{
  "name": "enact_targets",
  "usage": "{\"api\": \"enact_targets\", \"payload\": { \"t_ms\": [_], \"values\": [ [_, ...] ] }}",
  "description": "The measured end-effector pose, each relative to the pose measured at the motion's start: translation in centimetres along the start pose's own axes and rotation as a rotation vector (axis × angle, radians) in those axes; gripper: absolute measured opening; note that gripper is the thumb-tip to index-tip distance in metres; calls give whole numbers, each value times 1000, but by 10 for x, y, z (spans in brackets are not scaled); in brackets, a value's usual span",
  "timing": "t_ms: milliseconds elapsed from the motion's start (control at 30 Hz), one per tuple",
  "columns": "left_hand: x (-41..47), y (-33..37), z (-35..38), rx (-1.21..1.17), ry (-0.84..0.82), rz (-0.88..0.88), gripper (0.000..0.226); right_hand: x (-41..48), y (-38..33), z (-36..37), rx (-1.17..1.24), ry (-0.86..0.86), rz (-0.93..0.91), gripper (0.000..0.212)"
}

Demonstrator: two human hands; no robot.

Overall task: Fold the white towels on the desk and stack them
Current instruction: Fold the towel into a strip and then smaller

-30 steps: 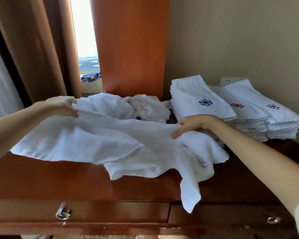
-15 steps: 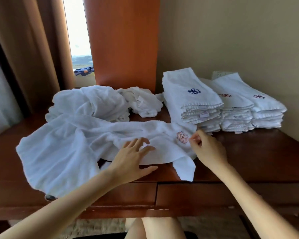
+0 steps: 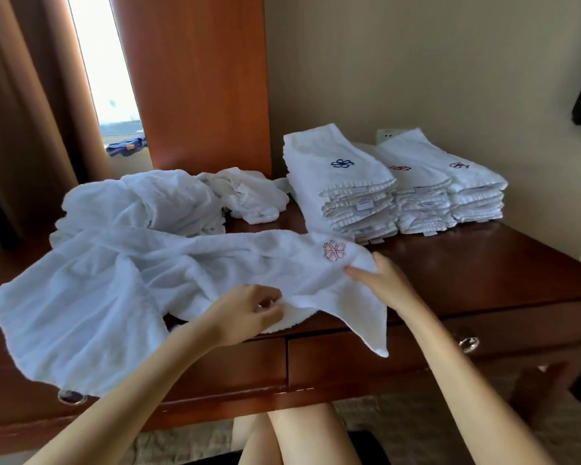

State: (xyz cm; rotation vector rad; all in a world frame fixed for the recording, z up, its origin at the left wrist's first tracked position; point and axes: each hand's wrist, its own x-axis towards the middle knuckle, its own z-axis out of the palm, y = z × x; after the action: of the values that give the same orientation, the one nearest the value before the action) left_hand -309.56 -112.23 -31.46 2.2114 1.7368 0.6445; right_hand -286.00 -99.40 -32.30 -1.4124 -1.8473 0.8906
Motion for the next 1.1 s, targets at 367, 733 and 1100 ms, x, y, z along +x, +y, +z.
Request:
{"api": "enact_targets", "payload": {
  "t_ms": [367, 733, 1100],
  "values": [
    [32, 28, 1, -75, 71, 47, 26, 7, 30, -102, -115, -184, 194, 86],
    [70, 17, 31, 234, 60, 64, 40, 56, 11, -59, 77, -171, 183, 47],
    [86, 32, 36, 374, 75, 241, 49, 63, 50, -93, -186, 211, 113, 43]
  ]
}}
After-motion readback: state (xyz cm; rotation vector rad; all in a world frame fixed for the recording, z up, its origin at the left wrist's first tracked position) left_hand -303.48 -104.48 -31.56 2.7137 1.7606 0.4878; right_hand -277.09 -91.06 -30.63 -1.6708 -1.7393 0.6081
